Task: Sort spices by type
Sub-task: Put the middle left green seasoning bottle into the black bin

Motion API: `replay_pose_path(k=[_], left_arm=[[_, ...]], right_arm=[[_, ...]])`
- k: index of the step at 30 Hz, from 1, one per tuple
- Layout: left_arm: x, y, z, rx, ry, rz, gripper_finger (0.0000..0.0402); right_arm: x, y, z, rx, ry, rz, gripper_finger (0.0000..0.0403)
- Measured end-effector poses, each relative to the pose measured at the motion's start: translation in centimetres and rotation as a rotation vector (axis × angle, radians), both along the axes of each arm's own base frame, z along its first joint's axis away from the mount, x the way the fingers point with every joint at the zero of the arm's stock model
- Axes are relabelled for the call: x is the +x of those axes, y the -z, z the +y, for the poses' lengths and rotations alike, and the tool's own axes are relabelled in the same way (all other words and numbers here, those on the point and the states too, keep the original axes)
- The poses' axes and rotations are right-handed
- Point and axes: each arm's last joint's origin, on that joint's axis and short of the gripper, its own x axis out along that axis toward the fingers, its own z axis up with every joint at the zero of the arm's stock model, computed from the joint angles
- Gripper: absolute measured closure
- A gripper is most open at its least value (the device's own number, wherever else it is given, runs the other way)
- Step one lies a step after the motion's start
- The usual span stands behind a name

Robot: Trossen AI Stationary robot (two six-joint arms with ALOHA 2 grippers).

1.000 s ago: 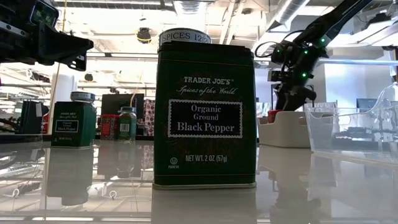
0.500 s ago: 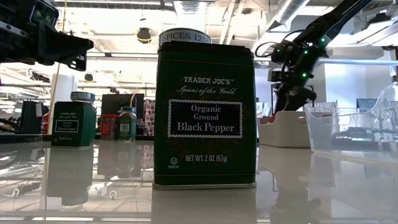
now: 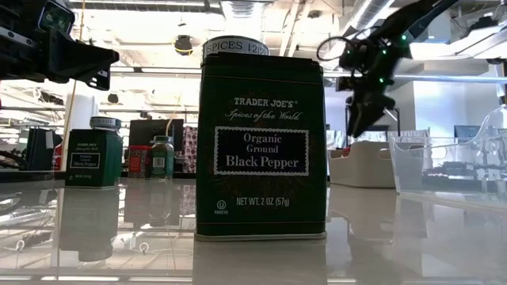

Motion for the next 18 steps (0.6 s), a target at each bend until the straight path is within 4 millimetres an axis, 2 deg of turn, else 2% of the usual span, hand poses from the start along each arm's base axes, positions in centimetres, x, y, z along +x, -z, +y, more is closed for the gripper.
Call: replay_pose_path(k=[7,11,18], left_arm=[[0.0,0.0,0.0,0.0,0.0,0.0,0.0401],[0.0,0.0,0.0,0.0,0.0,0.0,0.0401],[0.0,0.0,0.0,0.0,0.0,0.0,0.0401]], right_arm=[[1.0,-1.5,0.4,0.037,0.098,-0.075,0.0096],[1.3,-1.4,1.1,0.067,0.083,-0.045,0.0096],[1.9,-1.3,2.4,0.145,0.256,-0.057,0.0096]])
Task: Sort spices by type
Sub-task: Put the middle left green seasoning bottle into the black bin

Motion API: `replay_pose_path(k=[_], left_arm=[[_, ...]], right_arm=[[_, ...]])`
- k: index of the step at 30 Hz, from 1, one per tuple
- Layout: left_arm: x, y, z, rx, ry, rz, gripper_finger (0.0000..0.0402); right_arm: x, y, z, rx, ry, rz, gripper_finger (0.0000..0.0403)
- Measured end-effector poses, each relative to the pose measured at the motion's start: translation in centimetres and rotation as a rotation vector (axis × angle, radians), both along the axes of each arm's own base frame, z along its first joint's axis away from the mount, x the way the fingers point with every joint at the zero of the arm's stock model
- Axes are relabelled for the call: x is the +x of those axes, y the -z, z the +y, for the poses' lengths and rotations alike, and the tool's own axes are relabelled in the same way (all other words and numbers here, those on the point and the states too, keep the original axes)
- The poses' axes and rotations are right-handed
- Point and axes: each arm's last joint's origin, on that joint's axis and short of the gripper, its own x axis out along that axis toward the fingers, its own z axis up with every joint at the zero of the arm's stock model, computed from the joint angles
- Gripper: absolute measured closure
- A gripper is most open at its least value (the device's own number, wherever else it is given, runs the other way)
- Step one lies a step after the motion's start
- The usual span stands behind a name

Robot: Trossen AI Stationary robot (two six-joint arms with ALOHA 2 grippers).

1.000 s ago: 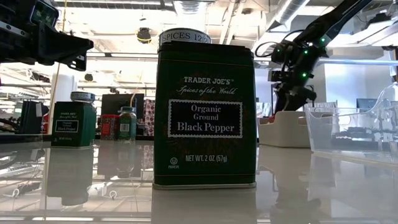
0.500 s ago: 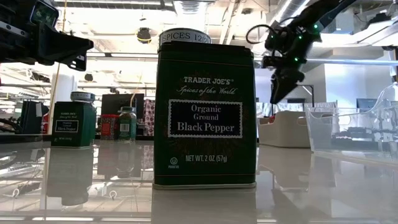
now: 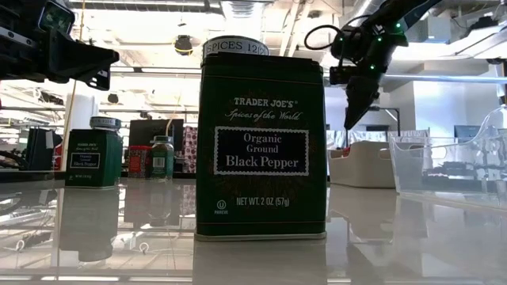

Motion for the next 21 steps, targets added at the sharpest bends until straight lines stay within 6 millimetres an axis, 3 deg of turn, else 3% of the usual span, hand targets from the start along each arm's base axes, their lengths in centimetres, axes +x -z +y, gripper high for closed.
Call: replay_pose_path(k=[10,15,21], left_arm=[[0.0,0.0,0.0,0.0,0.0,0.0,0.0401],[0.0,0.0,0.0,0.0,0.0,0.0,0.0401],[0.0,0.0,0.0,0.0,0.0,0.0,0.0401]], right_arm=[[-0.5,-2.9,2.1,-0.059,0.092,-0.131,0.0097],[-1.5,-5.1,3.9,-0.165,0.158,-0.178,0.0097],[-2.8,-7.3,6.5,-0.15,0.19,-0.302,0.0097]])
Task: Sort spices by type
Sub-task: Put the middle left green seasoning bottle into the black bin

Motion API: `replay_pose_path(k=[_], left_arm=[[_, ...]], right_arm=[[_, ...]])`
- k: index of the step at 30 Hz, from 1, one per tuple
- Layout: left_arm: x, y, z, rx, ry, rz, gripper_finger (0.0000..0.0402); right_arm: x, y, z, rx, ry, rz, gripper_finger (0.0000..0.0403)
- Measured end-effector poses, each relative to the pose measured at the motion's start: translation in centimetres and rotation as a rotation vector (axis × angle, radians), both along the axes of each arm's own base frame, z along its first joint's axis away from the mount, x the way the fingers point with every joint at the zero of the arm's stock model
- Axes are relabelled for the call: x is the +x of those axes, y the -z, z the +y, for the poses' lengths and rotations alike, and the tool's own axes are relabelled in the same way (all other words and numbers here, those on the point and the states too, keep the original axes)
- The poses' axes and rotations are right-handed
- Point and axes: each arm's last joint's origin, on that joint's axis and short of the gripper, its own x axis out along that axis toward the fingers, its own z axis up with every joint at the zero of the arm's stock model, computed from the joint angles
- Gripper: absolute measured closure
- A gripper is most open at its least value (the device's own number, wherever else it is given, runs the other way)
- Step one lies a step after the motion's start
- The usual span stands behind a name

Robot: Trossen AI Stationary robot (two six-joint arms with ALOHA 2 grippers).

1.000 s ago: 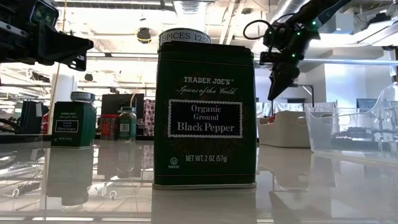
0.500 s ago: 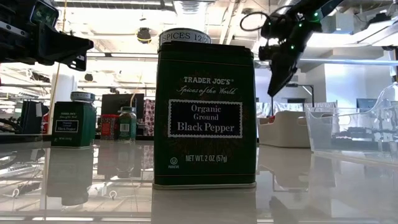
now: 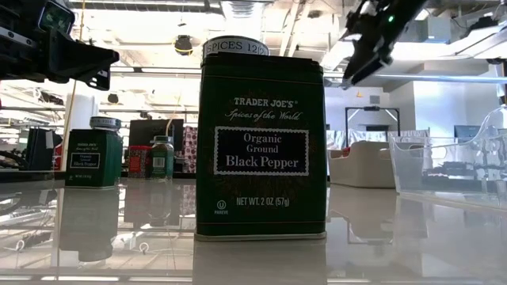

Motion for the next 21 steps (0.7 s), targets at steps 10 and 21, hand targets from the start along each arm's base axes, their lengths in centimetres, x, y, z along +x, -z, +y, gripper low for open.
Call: replay_pose_path(k=[10,21], left_arm=[[0.0,0.0,0.0,0.0,0.0,0.0,0.0401],[0.0,0.0,0.0,-0.019,-0.002,0.002,0.0401]], right_arm=[[-1.2,-0.5,5.8,0.056,0.074,-0.004,0.0097],[-1.5,2.9,14.5,0.061,0.059,-0.116,0.0097]])
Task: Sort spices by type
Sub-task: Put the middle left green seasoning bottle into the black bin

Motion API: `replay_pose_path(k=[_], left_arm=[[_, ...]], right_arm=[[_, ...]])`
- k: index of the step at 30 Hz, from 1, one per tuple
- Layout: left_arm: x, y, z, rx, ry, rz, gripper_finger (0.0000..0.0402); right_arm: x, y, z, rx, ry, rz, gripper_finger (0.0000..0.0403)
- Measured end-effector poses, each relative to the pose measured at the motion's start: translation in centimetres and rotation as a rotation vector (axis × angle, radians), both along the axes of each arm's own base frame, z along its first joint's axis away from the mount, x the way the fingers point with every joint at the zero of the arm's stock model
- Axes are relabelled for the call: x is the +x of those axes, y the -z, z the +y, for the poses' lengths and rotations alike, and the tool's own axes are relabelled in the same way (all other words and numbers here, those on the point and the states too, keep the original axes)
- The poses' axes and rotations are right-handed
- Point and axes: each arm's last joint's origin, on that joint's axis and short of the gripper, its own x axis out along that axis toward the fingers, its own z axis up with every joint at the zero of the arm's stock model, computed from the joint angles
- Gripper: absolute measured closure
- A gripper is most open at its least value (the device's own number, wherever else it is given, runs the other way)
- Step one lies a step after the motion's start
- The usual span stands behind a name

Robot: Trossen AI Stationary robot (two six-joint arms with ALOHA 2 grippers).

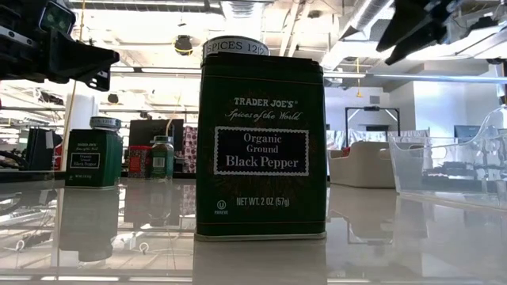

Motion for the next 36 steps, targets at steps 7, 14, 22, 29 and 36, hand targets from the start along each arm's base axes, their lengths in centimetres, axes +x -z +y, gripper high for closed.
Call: replay_pose_path(k=[7,14,22,29,36], left_arm=[[0.0,0.0,0.0,-0.007,0.0,0.001,0.0401],[0.0,0.0,0.0,-0.024,0.001,-0.001,0.0401],[0.0,-0.1,0.4,-0.107,-0.125,-0.007,0.0401],[-0.1,-0.4,0.8,-0.079,-0.288,-0.008,0.0381],[-0.2,-0.6,1.0,-0.081,-0.328,-0.007,0.0277]], right_arm=[[1.0,2.0,3.4,0.042,-0.072,-0.056,0.0097],[2.2,3.5,4.8,0.003,-0.097,-0.013,0.0097],[3.7,5.2,5.4,-0.074,-0.065,0.025,0.0097],[4.4,5.7,5.0,-0.092,-0.03,0.028,0.0097],[4.6,5.6,4.8,-0.089,-0.019,0.019,0.0097]])
